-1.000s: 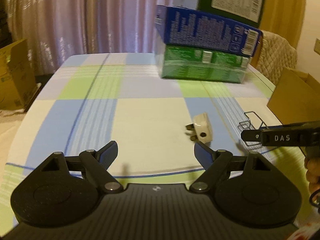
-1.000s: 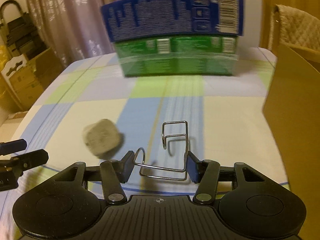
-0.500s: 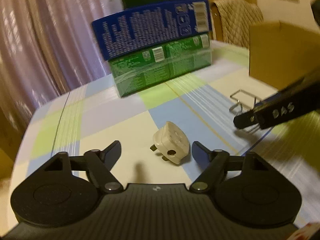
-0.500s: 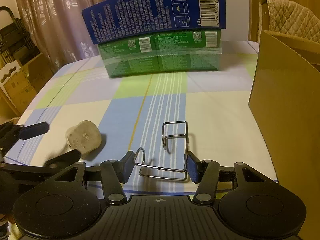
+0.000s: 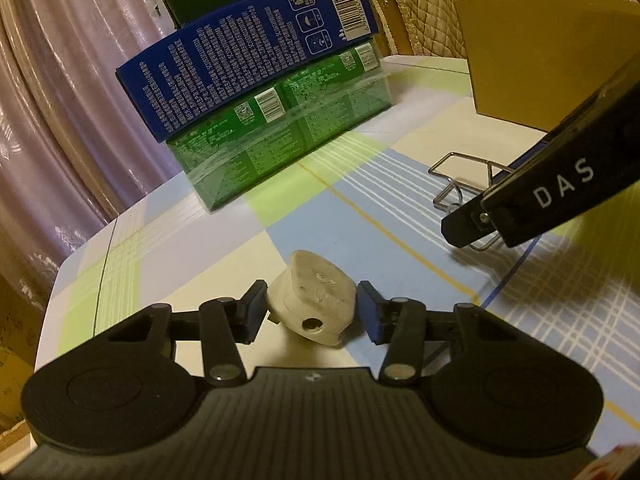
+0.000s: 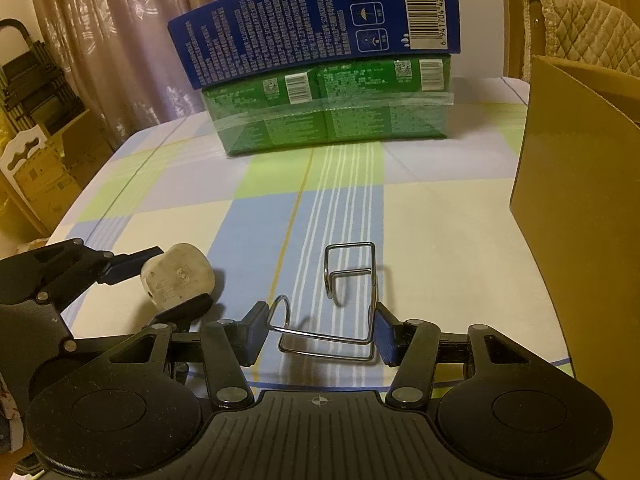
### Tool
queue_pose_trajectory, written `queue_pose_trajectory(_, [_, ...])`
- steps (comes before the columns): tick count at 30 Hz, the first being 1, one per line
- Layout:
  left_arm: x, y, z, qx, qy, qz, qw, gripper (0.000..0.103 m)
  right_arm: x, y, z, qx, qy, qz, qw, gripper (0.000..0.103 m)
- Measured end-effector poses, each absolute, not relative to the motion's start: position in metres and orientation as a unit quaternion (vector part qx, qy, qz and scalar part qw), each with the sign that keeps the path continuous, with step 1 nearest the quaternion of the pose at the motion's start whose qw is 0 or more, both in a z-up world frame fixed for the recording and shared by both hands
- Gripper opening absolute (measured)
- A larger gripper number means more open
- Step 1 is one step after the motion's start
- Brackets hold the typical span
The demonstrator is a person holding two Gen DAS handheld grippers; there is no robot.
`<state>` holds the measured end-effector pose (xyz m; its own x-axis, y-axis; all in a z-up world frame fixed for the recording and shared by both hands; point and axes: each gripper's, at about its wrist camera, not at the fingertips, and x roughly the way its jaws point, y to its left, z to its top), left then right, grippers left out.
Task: Organize rigid objects
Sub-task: 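Carry the white plug and wire rack over the cardboard box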
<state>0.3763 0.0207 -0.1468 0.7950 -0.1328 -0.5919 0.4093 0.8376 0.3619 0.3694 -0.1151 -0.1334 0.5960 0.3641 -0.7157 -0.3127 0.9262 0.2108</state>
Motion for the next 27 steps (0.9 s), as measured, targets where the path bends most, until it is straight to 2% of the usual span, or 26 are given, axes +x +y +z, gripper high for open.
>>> queue_pose_trajectory(4, [0.374, 0.025, -0.143, 0.222, 0.297, -0.138, 0.918, 0.043, 0.368, -0.115, -0.132, 0.037, 0.408, 0.19, 0.892, 0.051])
queue_pose_trajectory(14, [0.351, 0.049, -0.12, 0.077, 0.344, -0.111, 0.929, 0.042, 0.354, -0.123, -0.116, 0.055, 0.406, 0.193, 0.891, 0.051])
queue_pose_trajectory(27, [0.279, 0.064, -0.078, -0.035, 0.34, -0.066, 0.937, 0.042, 0.286, -0.144, -0.07, 0.074, 0.395, 0.229, 0.887, 0.051])
